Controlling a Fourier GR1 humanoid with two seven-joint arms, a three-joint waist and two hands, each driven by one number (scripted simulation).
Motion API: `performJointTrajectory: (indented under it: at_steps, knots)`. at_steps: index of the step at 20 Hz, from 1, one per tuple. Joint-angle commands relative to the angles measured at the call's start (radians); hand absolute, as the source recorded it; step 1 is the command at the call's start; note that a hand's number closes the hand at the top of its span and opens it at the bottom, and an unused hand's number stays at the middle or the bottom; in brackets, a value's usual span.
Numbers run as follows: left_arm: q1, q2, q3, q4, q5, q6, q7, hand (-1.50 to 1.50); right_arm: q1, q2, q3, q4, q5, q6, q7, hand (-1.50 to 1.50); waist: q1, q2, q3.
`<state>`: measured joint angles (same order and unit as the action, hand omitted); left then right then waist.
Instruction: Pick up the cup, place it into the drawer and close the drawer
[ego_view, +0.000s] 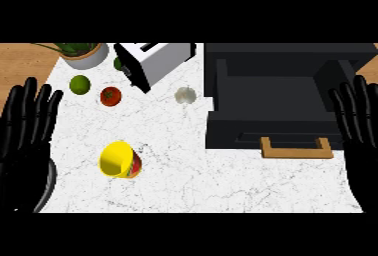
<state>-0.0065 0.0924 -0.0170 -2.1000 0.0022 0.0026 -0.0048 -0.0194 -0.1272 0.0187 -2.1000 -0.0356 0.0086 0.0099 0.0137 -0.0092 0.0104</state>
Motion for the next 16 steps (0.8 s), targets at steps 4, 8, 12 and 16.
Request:
performJointTrajectory:
  at_steps: [4,8,12,16]
  knots:
    - [-0.010,0.078,-0.002,-0.012,0.220,-0.211,-0.006,-1.50,-0.024,0.004,-0.011,0.035,-0.007,0.002,0.023,-1.50,-0.014,0.010,-0.011]
    - [0.071,0.044,-0.087,0.045,0.399,-0.315,0.018,-1.50,-0.026,0.030,0.035,0.042,-0.082,0.037,0.068,-1.50,-0.014,0.012,-0.012]
    - [0.041,0.088,-0.010,0.106,0.477,-0.371,0.025,-1.50,-0.010,0.063,0.054,0.051,-0.054,0.015,0.054,-1.50,-0.015,0.010,-0.011]
    - [0.012,0.091,0.024,0.061,0.517,-0.355,0.109,-1.50,0.014,0.044,0.028,0.000,-0.058,0.035,0.084,-1.50,-0.015,0.009,-0.010]
